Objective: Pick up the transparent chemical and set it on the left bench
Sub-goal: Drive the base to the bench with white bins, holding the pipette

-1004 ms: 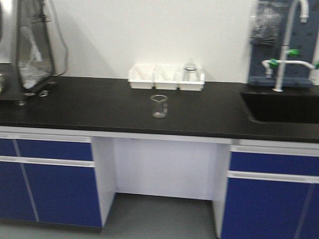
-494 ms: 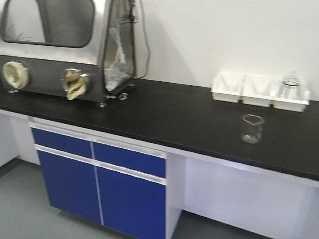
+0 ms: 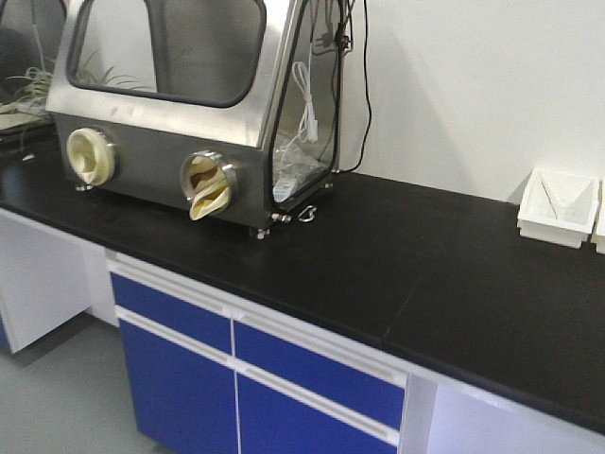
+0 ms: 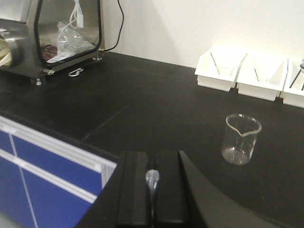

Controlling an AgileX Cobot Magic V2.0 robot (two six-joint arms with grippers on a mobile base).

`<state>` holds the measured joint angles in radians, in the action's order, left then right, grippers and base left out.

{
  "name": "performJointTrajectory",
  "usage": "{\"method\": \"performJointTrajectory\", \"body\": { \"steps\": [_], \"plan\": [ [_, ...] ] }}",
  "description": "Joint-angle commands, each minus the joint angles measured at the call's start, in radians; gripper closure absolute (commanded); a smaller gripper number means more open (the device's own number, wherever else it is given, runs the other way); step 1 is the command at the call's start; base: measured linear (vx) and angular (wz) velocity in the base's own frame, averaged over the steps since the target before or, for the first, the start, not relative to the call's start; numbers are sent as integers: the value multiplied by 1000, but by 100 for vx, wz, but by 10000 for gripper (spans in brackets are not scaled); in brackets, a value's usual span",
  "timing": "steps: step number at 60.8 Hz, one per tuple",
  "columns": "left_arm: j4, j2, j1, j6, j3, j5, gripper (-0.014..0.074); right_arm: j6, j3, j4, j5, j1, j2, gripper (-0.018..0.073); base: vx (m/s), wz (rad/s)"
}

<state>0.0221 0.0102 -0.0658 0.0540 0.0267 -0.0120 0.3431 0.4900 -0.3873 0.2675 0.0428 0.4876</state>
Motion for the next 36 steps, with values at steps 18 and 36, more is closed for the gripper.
{"method": "performJointTrajectory", "body": {
  "steps": [18,36],
  "plan": [
    [1,19,-2,-8,16,78,600,-1,30,-8,-74,-1,3,562,45,-40],
    [1,19,-2,-8,16,78,600,-1,30,-8,-74,-1,3,562,39,-67]
  ]
}}
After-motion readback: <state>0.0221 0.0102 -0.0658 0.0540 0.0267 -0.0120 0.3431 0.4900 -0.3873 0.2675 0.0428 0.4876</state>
